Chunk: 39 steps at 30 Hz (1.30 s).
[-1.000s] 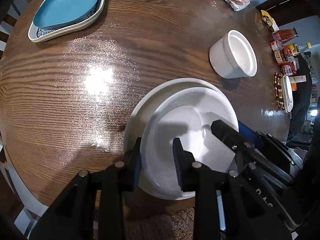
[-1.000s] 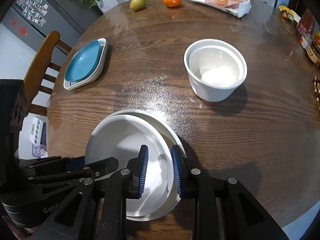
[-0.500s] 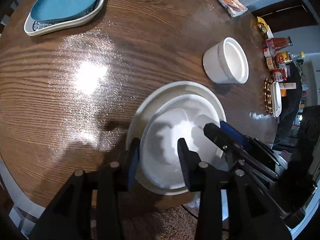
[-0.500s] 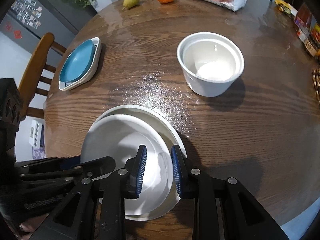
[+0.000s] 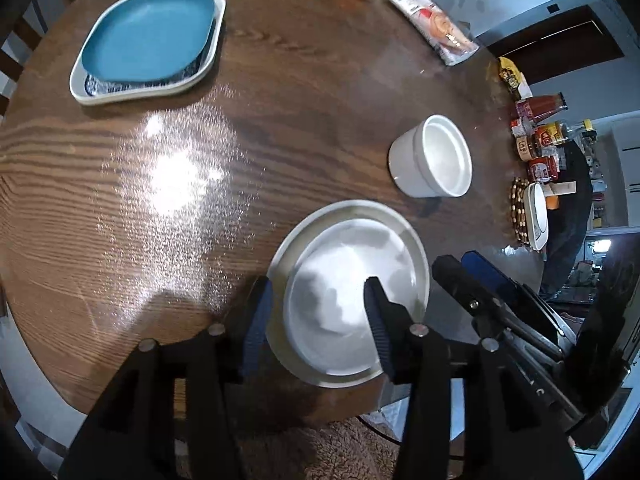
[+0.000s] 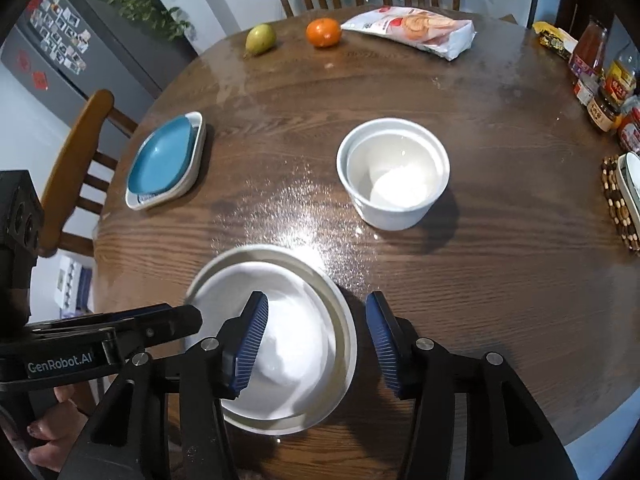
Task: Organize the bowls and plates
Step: 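Open the right gripper and lift it off the stacked bowls, then move the right gripper toward the deep white bowl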
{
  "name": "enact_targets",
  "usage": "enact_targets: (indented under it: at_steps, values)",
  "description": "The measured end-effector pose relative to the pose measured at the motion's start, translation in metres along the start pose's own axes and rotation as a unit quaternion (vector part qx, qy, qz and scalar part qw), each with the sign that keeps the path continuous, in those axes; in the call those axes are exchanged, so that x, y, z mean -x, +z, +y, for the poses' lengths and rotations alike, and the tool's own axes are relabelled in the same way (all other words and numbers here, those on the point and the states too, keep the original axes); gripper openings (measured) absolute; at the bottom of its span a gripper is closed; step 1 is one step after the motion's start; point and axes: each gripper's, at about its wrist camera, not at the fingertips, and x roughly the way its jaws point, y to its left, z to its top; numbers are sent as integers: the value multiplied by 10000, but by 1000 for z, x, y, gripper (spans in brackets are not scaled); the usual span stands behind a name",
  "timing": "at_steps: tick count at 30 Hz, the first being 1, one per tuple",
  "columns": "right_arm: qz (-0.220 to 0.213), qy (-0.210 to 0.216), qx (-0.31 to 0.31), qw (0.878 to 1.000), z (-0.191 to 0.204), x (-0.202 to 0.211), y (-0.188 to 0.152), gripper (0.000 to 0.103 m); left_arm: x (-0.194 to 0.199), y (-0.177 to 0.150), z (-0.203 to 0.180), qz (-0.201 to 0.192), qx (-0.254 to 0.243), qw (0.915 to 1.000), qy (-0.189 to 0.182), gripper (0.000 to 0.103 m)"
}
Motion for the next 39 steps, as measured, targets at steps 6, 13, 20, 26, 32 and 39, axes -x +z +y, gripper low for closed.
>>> enact_targets:
  at_steps: [6,13,20,26,32,39]
  values:
    - [-107,73,-137,9998,-6,6,2,59,6,1,-5,-167,-144,9997,80,58]
    - [-149,92,-308,9994,-16,8,1,60,9,6,-2,-239,-125,9996,121,70]
    - [-197,158,-466,9986,-25,11,0,60,11,10,-3,-265,-98,9995,153,73]
    - [-314,239,-629,9972,-34,18,0,74,21,14,-1,-393,-68,9992,96,75]
    - [-387,258,-867,9952,-48,22,1,74,26,19,0,-437,-11,9990,49,76]
    - [-437,245,-1009,9936,-60,25,6,74,21,30,-6,-490,-200,9985,163,76]
